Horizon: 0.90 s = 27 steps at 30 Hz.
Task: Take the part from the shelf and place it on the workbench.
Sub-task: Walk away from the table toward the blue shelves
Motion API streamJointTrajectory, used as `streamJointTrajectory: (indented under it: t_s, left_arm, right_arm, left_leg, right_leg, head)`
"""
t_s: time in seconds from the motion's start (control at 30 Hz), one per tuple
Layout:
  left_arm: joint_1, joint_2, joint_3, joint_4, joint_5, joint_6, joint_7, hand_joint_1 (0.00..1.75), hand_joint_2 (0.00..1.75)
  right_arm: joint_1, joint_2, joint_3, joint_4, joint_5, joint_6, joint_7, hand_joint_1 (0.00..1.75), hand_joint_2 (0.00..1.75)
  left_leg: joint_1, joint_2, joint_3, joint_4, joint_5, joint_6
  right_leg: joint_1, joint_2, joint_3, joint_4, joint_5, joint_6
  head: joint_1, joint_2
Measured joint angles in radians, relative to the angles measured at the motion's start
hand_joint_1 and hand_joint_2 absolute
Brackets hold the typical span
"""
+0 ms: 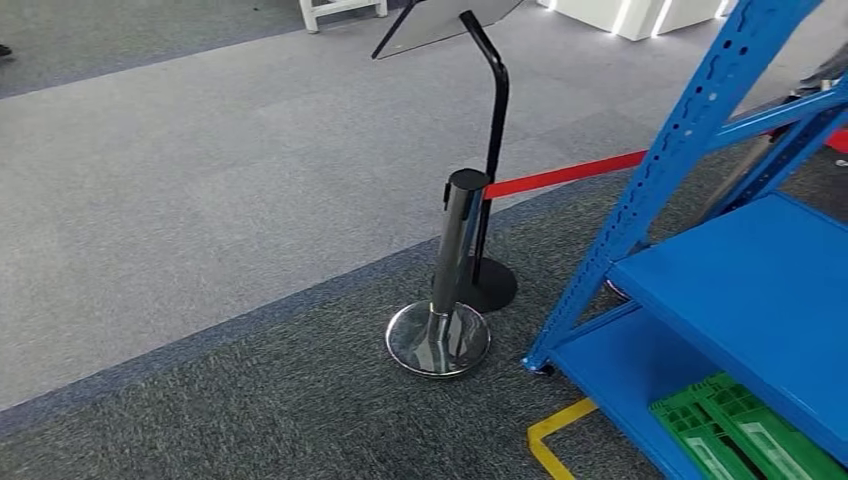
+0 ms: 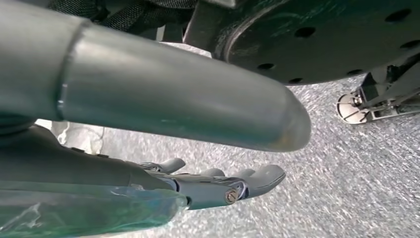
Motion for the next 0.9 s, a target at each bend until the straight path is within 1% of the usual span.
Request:
streamJointTrajectory:
  t_s: [0.03, 0.07, 0.1, 0.13, 0.17, 0.2, 0.23, 0.27, 0.3, 0.33, 0.37, 0.4, 0.43, 0.47, 0.5, 0.53, 0.6, 0.63, 0.67, 0.7, 0.73, 0.77, 0.8, 0.83, 0.87, 0.9]
  left_arm:
    - [0.0, 0.001, 0.0, 0.0, 0.0, 0.0, 0.0, 0.0, 0.0]
    - [-0.001, 0.002, 0.0, 0.0, 0.0, 0.0, 0.0, 0.0, 0.0]
    - [-0.002, 0.001, 0.0, -0.001, 0.0, 0.0, 0.0, 0.0, 0.0]
    - [-0.003, 0.0, 0.0, -0.001, 0.0, 0.0, 0.0, 0.0, 0.0]
    - [-0.003, 0.0, 0.0, -0.002, 0.0, 0.0, 0.0, 0.0, 0.0]
    - [-0.003, -0.001, 0.0, -0.003, 0.0, 0.0, 0.0, 0.0, 0.0]
    - [-0.001, 0.0, 0.0, -0.004, 0.0, 0.0, 0.0, 0.0, 0.0]
    - [0.0, 0.0, 0.0, -0.005, 0.0, 0.0, 0.0, 0.0, 0.0]
    - [0.001, 0.0, 0.0, -0.005, 0.0, 0.0, 0.0, 0.0, 0.0]
    - [0.001, 0.0, 0.0, -0.005, 0.0, 0.0, 0.0, 0.0, 0.0]
    - [0.0, 0.0, 0.0, -0.005, 0.0, 0.0, 0.0, 0.0, 0.0]
    - [-0.001, 0.0, 0.0, -0.005, -0.001, 0.0, 0.0, 0.0, 0.0]
    - [-0.002, -0.001, 0.001, -0.005, -0.001, 0.0, 0.0, 0.0, 0.0]
    - [-0.003, 0.0, 0.001, -0.005, -0.001, 0.0, -0.001, 0.0, 0.0]
    - [-0.004, 0.001, 0.001, -0.005, -0.002, 0.0, -0.001, 0.0, 0.0]
    - [-0.005, 0.001, 0.002, -0.005, -0.002, 0.0, -0.001, 0.0, 0.0]
    - [-0.009, 0.002, 0.003, -0.005, -0.004, 0.0, -0.001, 0.0, 0.0]
    - [-0.011, 0.003, 0.003, -0.005, -0.006, 0.0, -0.002, 0.0, 0.0]
    - [-0.012, 0.003, 0.003, -0.005, -0.008, 0.001, -0.002, 0.0, 0.0]
    - [-0.013, 0.004, 0.003, -0.005, -0.012, 0.002, -0.003, 0.0, 0.0]
    - [-0.012, 0.005, 0.003, -0.004, -0.015, 0.003, -0.004, 0.0, 0.0]
    - [-0.011, 0.005, 0.004, -0.004, -0.017, 0.005, -0.004, 0.0, 0.0]
    - [-0.011, 0.006, 0.004, -0.003, -0.019, 0.006, -0.004, 0.0, 0.0]
    - [-0.01, 0.006, 0.004, -0.001, -0.02, 0.008, -0.004, 0.0, 0.0]
    - [-0.01, 0.007, 0.004, 0.0, -0.02, 0.01, -0.004, 0.0, 0.0]
    - [-0.01, 0.008, 0.004, 0.001, -0.02, 0.012, -0.004, 0.0, 0.0]
  right_arm:
    - [0.0, 0.0, 0.0, 0.0, 0.0, 0.0, 0.0, 0.0, 0.0]
    - [0.0, 0.0, 0.0, -0.001, 0.0, 0.001, 0.0, 0.0, 0.0]
    - [0.002, 0.0, 0.0, -0.001, 0.0, 0.001, 0.0, 0.0, 0.0]
    - [0.004, 0.0, 0.0, -0.001, 0.0, 0.001, 0.0, 0.0, 0.0]
    - [0.005, 0.0, 0.0, -0.001, 0.0, 0.001, 0.0, 0.0, 0.0]
    - [0.004, 0.0, 0.001, -0.001, 0.0, 0.001, 0.0, 0.0, 0.0]
    - [0.002, 0.0, 0.001, -0.001, 0.0, 0.001, 0.0, 0.0, 0.0]
    - [0.0, 0.0, 0.001, -0.002, 0.0, 0.001, 0.0, 0.0, 0.0]
    - [0.0, 0.0, 0.001, -0.002, 0.001, 0.002, 0.0, 0.0, 0.0]
    - [0.0, 0.0, 0.001, -0.002, 0.002, 0.003, 0.0, 0.0, 0.0]
    - [0.002, 0.0, 0.0, -0.002, 0.004, 0.003, 0.0, 0.0, 0.0]
    - [0.003, 0.0, 0.0, -0.002, 0.007, 0.004, -0.001, 0.0, 0.0]
    - [0.003, 0.0, 0.0, -0.002, 0.01, 0.004, -0.002, 0.0, 0.0]
    - [0.002, 0.0, -0.001, -0.003, 0.014, 0.004, -0.002, 0.0, 0.0]
    - [0.001, 0.0, -0.001, -0.003, 0.018, 0.004, -0.003, 0.0, 0.0]
    - [0.0, 0.0, -0.001, -0.004, 0.02, 0.004, -0.003, 0.0, 0.0]
    - [0.0, 0.0, -0.002, -0.004, 0.025, 0.003, -0.004, 0.0, 0.0]
    - [0.001, 0.0, -0.003, -0.004, 0.029, 0.003, -0.005, 0.0, 0.0]
    - [0.0, 0.0, -0.004, -0.004, 0.033, 0.003, -0.007, 0.0, 0.0]
    - [-0.002, 0.0, -0.005, -0.004, 0.036, 0.004, -0.01, 0.0, 0.0]
    - [-0.006, 0.0, -0.006, -0.004, 0.039, 0.005, -0.014, 0.0, 0.0]
    - [-0.01, 0.0, -0.008, -0.003, 0.041, 0.006, -0.018, 0.0, 0.0]
    - [-0.014, 0.0, -0.01, -0.002, 0.043, 0.007, -0.021, 0.0, 0.0]
    - [-0.017, 0.0, -0.013, 0.001, 0.045, 0.008, -0.025, 0.0, 0.0]
    - [-0.019, 0.0, -0.016, 0.004, 0.048, 0.009, -0.027, 0.0, 0.0]
    - [-0.021, 0.0, -0.018, 0.007, 0.05, 0.01, -0.029, 0.0, 0.0]
  left_leg:
    - [-0.001, -0.016, 0.008, -0.023, 0.001, 0.004]
    - [-0.002, -0.015, 0.01, -0.03, -0.003, 0.006]
    - [-0.001, -0.004, 0.012, -0.037, -0.002, 0.01]
    - [0.0, 0.008, 0.014, -0.044, 0.001, 0.014]
    - [0.002, 0.022, 0.016, -0.052, 0.005, 0.019]
    - [0.004, 0.038, 0.018, -0.058, 0.008, 0.024]
    - [0.002, 0.053, 0.019, -0.06, 0.008, 0.026]
    - [0.001, 0.069, 0.018, -0.06, 0.007, 0.028]
    - [0.0, 0.086, 0.018, -0.06, 0.006, 0.028]
    - [-0.001, 0.101, 0.019, -0.059, 0.004, 0.028]
    - [-0.001, 0.114, 0.02, -0.059, 0.003, 0.027]
    - [-0.001, 0.126, 0.022, -0.059, 0.0, 0.024]
    - [0.0, 0.136, 0.026, -0.058, -0.003, 0.02]
    - [-0.002, 0.145, 0.03, -0.056, -0.006, 0.015]
    - [-0.004, 0.154, 0.033, -0.053, -0.01, 0.009]
    - [-0.005, 0.16, 0.037, -0.051, -0.014, 0.003]
    - [-0.003, 0.172, 0.044, -0.05, -0.018, -0.007]
    - [-0.001, 0.168, 0.046, -0.047, -0.024, -0.013]
    - [0.002, 0.153, 0.042, -0.032, -0.039, -0.019]
    - [0.003, 0.132, 0.028, 0.003, -0.065, -0.024]
    - [0.005, 0.108, 0.005, 0.058, -0.099, -0.027]
    - [0.005, 0.093, -0.026, 0.126, -0.133, -0.028]
    - [0.005, 0.087, -0.056, 0.189, -0.157, -0.027]
    - [0.005, 0.085, -0.077, 0.228, -0.16, -0.027]
    - [0.005, 0.084, -0.083, 0.231, -0.143, -0.025]
    - [0.005, 0.08, -0.074, 0.199, -0.108, -0.021]
  right_leg:
    - [-0.002, 0.011, -0.006, 0.001, 0.001, 0.005]
    - [-0.004, 0.022, -0.012, 0.001, 0.002, 0.013]
    - [-0.007, 0.032, -0.018, 0.0, 0.004, 0.02]
    - [-0.007, 0.027, -0.024, 0.004, 0.001, 0.026]
    - [-0.006, 0.008, -0.036, 0.022, -0.014, 0.03]
    - [-0.004, -0.019, -0.054, 0.06, -0.039, 0.033]
    - [-0.004, -0.051, -0.083, 0.117, -0.073, 0.036]
    - [-0.005, -0.072, -0.116, 0.183, -0.108, 0.04]
    - [-0.007, -0.083, -0.143, 0.239, -0.129, 0.044]
    - [-0.009, -0.088, -0.155, 0.267, -0.133, 0.048]
    - [-0.011, -0.092, -0.149, 0.258, -0.116, 0.051]
    - [-0.013, -0.099, -0.122, 0.209, -0.085, 0.053]
    - [-0.014, -0.116, -0.081, 0.135, -0.051, 0.054]
    - [-0.014, -0.135, -0.044, 0.069, -0.025, 0.052]
    - [-0.013, -0.148, -0.019, 0.022, -0.01, 0.047]
    - [-0.011, -0.155, -0.007, -0.002, -0.006, 0.041]
    - [-0.008, -0.14, -0.009, -0.002, -0.007, 0.027]
    - [-0.008, -0.132, -0.007, -0.003, -0.005, 0.021]
    - [-0.009, -0.124, -0.005, -0.003, -0.003, 0.014]
    - [-0.011, -0.114, -0.003, -0.004, 0.001, 0.008]
    - [-0.012, -0.105, -0.002, -0.004, 0.003, 0.004]
    - [-0.011, -0.094, -0.003, -0.004, 0.005, 0.002]
    - [-0.01, -0.081, -0.003, -0.004, 0.005, 0.0]
    - [-0.009, -0.068, -0.003, -0.004, 0.005, 0.0]
    - [-0.008, -0.054, -0.001, -0.004, 0.005, 0.0]
    - [-0.008, -0.04, 0.001, -0.004, 0.005, 0.0]
  head:
    - [0.0, 0.0]
    - [0.0, 0.0]
    - [-0.001, 0.0]
    - [0.0, 0.0]
    - [0.003, 0.0]
    - [0.007, 0.0]
    - [0.009, 0.0]
    - [0.012, 0.0]
    - [0.012, 0.0]
    - [0.012, 0.0]
    - [0.012, 0.0]
    - [0.012, 0.0]
    - [0.012, 0.0]
    - [0.012, 0.0]
    - [0.011, 0.0]
    - [0.01, 0.0]
    - [0.01, 0.0]
    - [0.01, 0.0]
    - [0.009, 0.0]
    - [0.008, 0.0]
    - [0.006, 0.0]
    - [0.005, 0.0]
    - [0.005, 0.0]
    - [0.005, 0.0]
    - [0.005, 0.0]
    - [0.005, 0.0]
